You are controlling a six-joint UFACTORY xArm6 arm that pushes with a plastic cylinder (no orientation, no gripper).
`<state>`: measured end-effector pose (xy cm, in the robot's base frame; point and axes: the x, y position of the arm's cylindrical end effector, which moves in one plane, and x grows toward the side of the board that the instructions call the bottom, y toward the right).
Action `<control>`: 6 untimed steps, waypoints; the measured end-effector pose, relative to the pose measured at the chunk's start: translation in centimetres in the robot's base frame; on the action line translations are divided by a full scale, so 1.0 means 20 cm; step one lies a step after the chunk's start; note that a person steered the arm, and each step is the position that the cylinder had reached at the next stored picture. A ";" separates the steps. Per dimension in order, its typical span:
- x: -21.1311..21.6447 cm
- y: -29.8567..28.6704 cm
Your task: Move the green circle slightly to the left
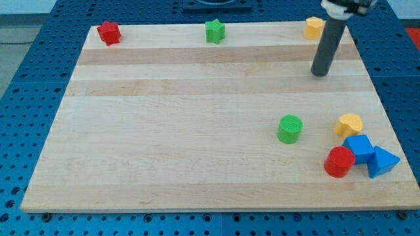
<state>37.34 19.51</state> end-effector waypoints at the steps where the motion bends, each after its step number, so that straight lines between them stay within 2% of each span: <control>1: 0.21 -0.06; 3: 0.54 -0.15; 4: 0.62 -0.27; 6: 0.64 -0.69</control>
